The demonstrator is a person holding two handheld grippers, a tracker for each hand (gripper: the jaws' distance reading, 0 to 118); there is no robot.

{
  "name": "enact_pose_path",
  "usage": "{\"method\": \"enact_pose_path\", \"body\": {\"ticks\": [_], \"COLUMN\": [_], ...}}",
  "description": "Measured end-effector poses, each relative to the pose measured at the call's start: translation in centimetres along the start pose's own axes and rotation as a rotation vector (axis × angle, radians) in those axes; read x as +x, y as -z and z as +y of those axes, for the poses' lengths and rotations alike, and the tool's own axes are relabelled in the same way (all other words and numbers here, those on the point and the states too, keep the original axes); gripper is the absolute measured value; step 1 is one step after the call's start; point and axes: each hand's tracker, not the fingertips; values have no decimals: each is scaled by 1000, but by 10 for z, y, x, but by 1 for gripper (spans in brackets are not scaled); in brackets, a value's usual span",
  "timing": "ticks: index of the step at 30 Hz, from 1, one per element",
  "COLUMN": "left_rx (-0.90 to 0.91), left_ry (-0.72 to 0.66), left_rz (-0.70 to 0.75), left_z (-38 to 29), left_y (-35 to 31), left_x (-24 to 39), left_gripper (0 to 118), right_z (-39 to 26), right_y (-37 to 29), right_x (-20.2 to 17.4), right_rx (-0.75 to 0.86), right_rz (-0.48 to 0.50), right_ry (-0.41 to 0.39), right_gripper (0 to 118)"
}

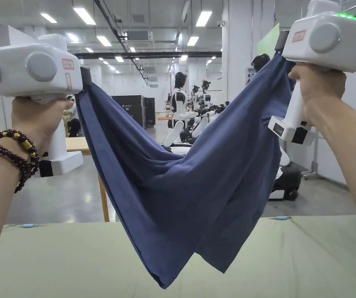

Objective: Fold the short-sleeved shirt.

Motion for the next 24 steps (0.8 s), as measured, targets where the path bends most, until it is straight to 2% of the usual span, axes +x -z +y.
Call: {"method": "enact_pose_path", "body": {"ticks": [5, 11, 15, 18, 21, 24], "left_rx": [-32, -52, -76, -139, -219, -239], "left_ry": [-2, 15, -22, -14, -13, -20], "left_rz": [4, -23, -43, -67, -80, -104], "left_z": [-19, -63, -121, -171, -213, -235], "left_y": [19, 30, 31, 30, 28, 13], "left_x": [3, 9, 7, 6, 1, -6], "left_gripper": [2, 2, 2, 2, 2, 2], "right_z": [-22, -64, -115, -159, -197, -209], "right_y": [7, 9, 3, -3, -14, -36], "right_x": [2, 27, 43, 60, 72, 85], "right_rx": [-34, -66, -136, -187, -244, -230], "right_rz": [9, 33, 38, 33, 11, 46], "right_ry": [-134, -81, -118, -111, -146, -79], "right_gripper": [6, 6, 6, 6, 6, 6]}}
